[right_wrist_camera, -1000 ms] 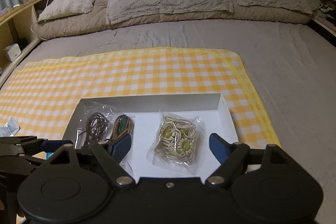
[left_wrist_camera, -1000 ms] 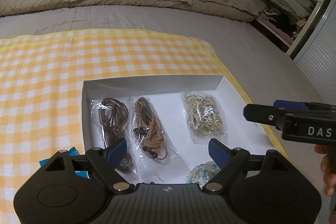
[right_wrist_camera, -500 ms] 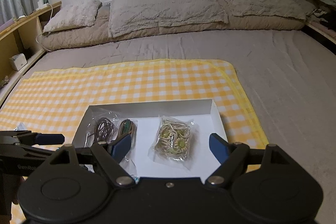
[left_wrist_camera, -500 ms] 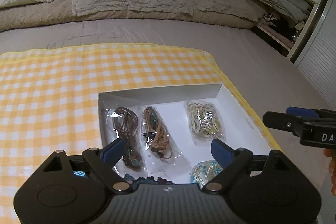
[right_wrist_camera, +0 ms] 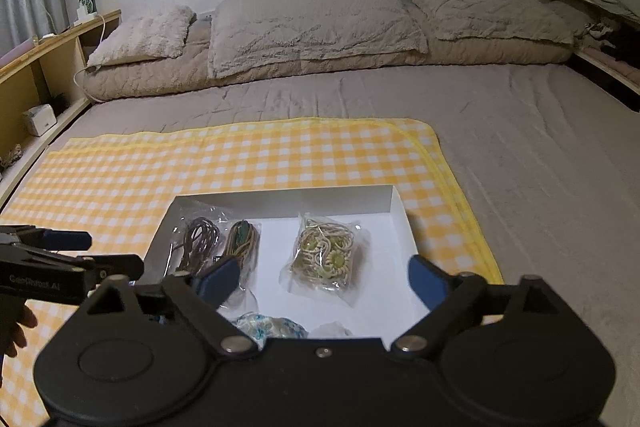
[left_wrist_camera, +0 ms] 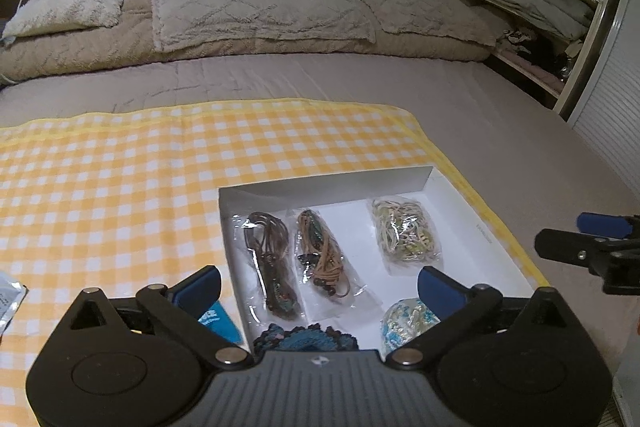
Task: Organize soft objects
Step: 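Withdraw both tools from the box toward the packets on the cloth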
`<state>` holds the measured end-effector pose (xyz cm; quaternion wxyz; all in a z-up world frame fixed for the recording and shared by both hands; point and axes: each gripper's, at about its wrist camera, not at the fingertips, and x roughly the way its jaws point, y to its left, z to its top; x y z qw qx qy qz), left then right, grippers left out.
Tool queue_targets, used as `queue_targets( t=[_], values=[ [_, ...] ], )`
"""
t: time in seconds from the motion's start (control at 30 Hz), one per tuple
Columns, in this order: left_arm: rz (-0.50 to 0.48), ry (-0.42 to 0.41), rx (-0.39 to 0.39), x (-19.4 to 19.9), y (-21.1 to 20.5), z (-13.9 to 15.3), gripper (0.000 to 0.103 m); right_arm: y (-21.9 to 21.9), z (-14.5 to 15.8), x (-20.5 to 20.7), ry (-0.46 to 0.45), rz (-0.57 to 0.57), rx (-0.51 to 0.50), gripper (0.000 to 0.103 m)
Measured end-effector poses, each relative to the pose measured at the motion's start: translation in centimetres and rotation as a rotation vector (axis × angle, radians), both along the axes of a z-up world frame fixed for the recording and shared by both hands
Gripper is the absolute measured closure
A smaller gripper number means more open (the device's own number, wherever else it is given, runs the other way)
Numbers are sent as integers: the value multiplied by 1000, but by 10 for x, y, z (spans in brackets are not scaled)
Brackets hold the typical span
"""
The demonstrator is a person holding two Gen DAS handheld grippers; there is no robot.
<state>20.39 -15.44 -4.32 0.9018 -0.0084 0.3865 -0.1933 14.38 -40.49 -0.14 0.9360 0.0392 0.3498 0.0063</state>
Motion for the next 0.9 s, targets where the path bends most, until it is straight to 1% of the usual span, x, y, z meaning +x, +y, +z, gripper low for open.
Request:
queue_targets(
  t=[0.1, 0.3, 0.47, 0.67, 0.9],
  values=[
    [12, -11, 14, -3, 3, 1, 0, 0, 0, -5, -3, -12, 3, 0],
    [28, -24, 33, -7, 10, 6, 0, 3, -3, -10, -2, -27, -30, 0],
    [50, -33, 35, -9, 21, 9, 0, 5, -3, -9, 2, -37, -22, 0],
    [92, -34, 51, -6, 43, 9, 0, 16, -4, -3, 7, -19, -30, 0],
    [145, -36, 47, -4, 72, 12, 0, 34, -4, 5, 8, 9, -35, 0]
  ],
)
